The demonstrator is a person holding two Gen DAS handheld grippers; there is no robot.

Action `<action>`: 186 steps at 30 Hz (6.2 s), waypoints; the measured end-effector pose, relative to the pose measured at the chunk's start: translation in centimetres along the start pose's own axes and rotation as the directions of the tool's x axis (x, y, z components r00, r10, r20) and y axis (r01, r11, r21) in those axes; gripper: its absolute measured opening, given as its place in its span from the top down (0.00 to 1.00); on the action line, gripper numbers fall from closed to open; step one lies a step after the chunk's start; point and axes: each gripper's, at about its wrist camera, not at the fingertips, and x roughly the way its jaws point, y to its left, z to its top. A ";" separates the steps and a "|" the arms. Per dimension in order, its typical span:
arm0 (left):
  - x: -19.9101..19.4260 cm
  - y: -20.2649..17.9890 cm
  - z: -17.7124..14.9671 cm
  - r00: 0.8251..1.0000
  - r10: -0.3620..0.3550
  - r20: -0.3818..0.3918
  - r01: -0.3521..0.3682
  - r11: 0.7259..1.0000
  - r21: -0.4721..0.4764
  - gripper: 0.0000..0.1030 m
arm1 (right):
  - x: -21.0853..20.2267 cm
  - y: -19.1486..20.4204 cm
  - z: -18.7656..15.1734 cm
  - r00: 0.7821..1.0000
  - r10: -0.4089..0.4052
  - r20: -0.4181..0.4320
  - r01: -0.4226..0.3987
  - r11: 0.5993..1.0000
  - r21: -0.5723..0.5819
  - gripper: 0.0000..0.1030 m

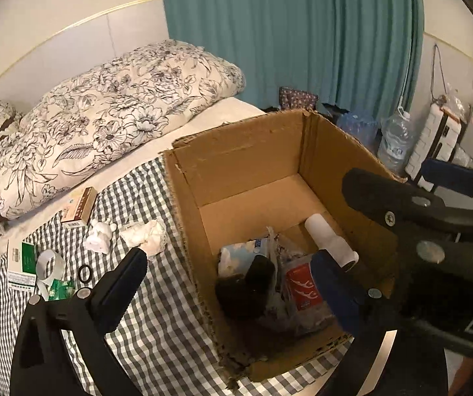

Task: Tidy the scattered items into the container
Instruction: 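Open both tools to drop the black pouch and bracelet into the box, then move the left tool to the white plastic strip while the right tool approaches the green candy packet, then close the left tool on the white plastic strip while the right tool grasps the green candy packet, then carry the white strip and green packet in both tools over the box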

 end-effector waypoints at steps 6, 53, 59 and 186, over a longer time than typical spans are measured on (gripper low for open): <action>-1.5 1.9 -0.3 1.000 0.019 0.020 -0.019 1.000 -0.019 0.01 | -0.8 1.6 0.0 1.000 0.011 0.008 -0.011 1.000 -0.013 0.13; -4.7 32.6 -20.5 0.952 0.272 -0.142 -0.306 0.808 -0.503 0.01 | 2.2 28.4 -10.2 0.964 0.240 -0.116 -0.262 0.936 -0.236 0.12; 0.0 33.6 -20.0 0.948 0.247 -0.201 -0.317 0.795 -0.517 0.01 | 6.2 28.6 -10.8 0.961 0.222 -0.166 -0.258 0.935 -0.244 0.12; -9.8 28.0 -14.9 0.994 0.065 0.084 -0.027 0.917 -0.398 0.95 | -0.1 27.0 -9.5 0.946 0.307 -0.105 -0.324 0.911 -0.256 0.78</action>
